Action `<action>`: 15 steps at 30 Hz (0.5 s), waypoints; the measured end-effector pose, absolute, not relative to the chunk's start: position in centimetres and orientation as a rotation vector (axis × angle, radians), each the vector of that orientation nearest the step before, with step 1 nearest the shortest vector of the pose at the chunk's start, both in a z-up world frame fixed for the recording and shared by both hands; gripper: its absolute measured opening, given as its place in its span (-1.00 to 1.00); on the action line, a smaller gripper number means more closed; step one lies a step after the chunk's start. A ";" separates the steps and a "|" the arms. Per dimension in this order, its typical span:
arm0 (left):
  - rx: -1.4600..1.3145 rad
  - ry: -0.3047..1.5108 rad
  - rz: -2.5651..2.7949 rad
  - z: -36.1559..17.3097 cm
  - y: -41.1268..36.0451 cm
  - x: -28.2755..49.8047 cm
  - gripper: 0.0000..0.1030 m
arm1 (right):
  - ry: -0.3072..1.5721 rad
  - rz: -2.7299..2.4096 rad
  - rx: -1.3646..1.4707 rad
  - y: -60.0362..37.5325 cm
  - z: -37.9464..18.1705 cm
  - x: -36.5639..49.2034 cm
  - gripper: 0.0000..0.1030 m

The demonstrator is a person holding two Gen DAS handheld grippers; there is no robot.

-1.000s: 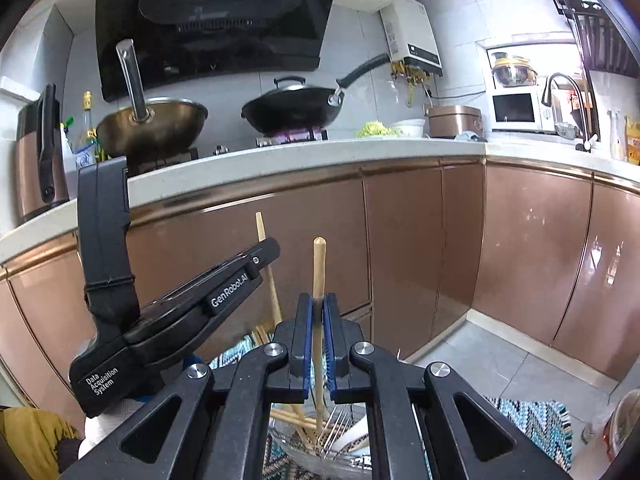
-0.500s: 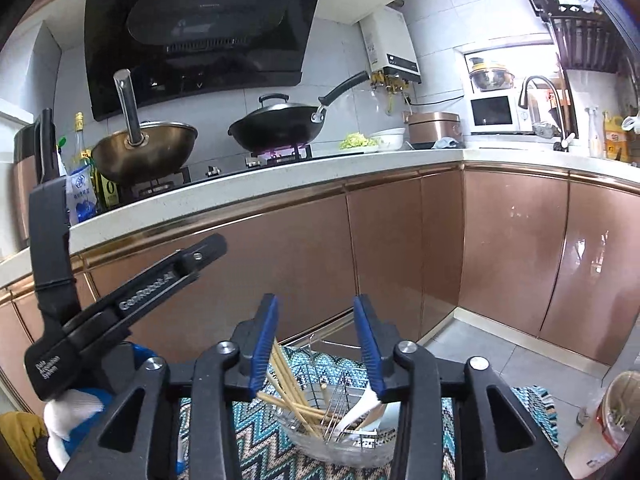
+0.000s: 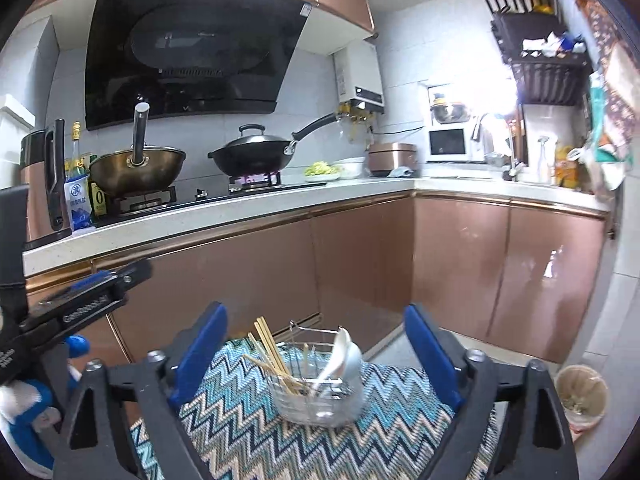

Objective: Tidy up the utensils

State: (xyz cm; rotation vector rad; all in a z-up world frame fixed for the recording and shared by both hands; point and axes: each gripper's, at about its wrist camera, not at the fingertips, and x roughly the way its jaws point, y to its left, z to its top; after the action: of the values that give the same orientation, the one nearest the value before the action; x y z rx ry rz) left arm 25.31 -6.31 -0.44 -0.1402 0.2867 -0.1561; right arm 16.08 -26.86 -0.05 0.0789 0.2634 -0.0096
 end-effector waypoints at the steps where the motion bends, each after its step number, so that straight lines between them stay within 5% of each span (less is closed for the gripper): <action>1: -0.126 0.281 -0.147 -0.3 -6.0 24.3 0.49 | 0.260 -0.023 0.076 -26.9 0.0 15.3 0.87; 15: 0.039 0.166 0.020 0.1 -3.6 13.0 0.85 | 0.193 -0.235 0.048 -27.5 0.0 6.0 1.00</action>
State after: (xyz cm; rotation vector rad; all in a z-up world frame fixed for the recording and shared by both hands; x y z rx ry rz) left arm 13.04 -3.60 0.08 0.0393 0.1656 0.0204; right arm 6.05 -27.54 -0.01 0.0479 0.1928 -0.2351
